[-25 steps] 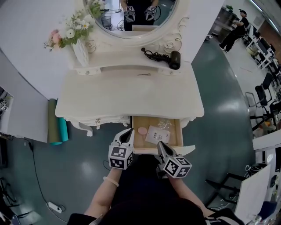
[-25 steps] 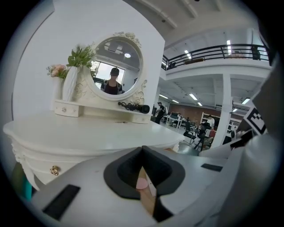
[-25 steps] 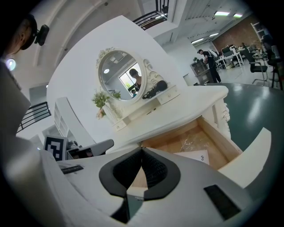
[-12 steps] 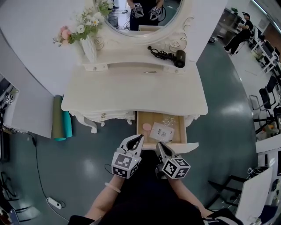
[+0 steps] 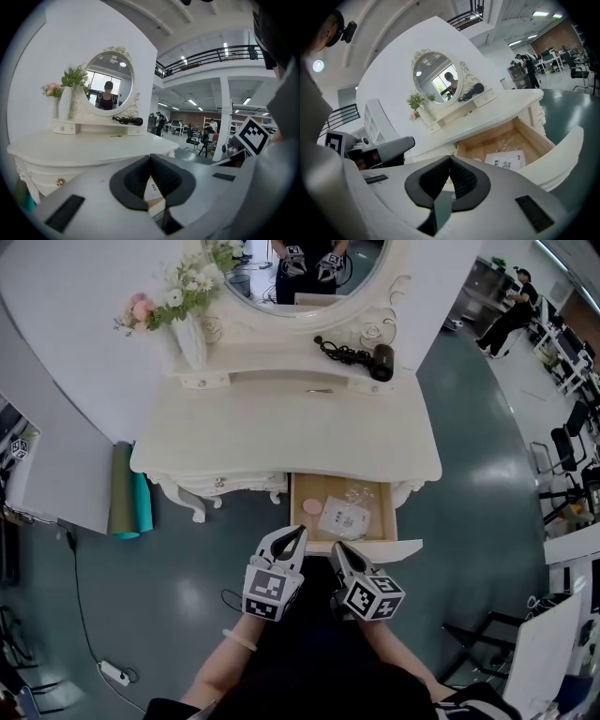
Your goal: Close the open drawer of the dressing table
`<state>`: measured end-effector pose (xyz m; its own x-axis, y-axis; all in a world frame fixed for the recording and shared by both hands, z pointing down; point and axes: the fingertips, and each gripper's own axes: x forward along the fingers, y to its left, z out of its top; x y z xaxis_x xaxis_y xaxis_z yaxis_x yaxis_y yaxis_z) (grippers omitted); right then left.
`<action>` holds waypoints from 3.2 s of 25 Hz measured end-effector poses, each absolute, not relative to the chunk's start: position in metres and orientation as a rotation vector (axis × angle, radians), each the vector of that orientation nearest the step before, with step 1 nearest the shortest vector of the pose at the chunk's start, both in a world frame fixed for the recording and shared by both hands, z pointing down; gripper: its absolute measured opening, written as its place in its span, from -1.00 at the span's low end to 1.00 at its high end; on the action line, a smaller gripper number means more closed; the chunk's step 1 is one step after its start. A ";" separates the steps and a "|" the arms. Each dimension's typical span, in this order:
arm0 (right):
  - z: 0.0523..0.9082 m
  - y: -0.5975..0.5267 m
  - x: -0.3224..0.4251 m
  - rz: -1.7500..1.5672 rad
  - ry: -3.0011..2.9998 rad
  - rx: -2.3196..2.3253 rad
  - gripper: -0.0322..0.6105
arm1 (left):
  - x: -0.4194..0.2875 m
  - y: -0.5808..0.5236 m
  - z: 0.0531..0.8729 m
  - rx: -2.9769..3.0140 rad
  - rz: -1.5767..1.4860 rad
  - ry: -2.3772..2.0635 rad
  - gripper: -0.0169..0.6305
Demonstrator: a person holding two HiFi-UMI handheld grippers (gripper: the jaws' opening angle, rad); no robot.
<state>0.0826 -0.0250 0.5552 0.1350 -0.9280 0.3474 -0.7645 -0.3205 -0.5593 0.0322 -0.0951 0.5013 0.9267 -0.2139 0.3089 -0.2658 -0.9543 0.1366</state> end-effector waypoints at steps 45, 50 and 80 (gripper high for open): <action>0.670 -0.006 0.075 -1.470 1.584 -2.276 -0.86 | -0.008 -0.095 0.559 2.782 0.642 -0.434 -0.89; 0.670 -0.010 0.078 -1.476 1.573 -2.254 -0.86 | -0.004 -0.099 0.555 2.782 0.623 -0.440 -0.89; 0.674 -0.045 0.105 -1.454 1.637 -2.268 -0.86 | 0.012 -0.118 0.548 2.765 0.587 -0.493 -0.89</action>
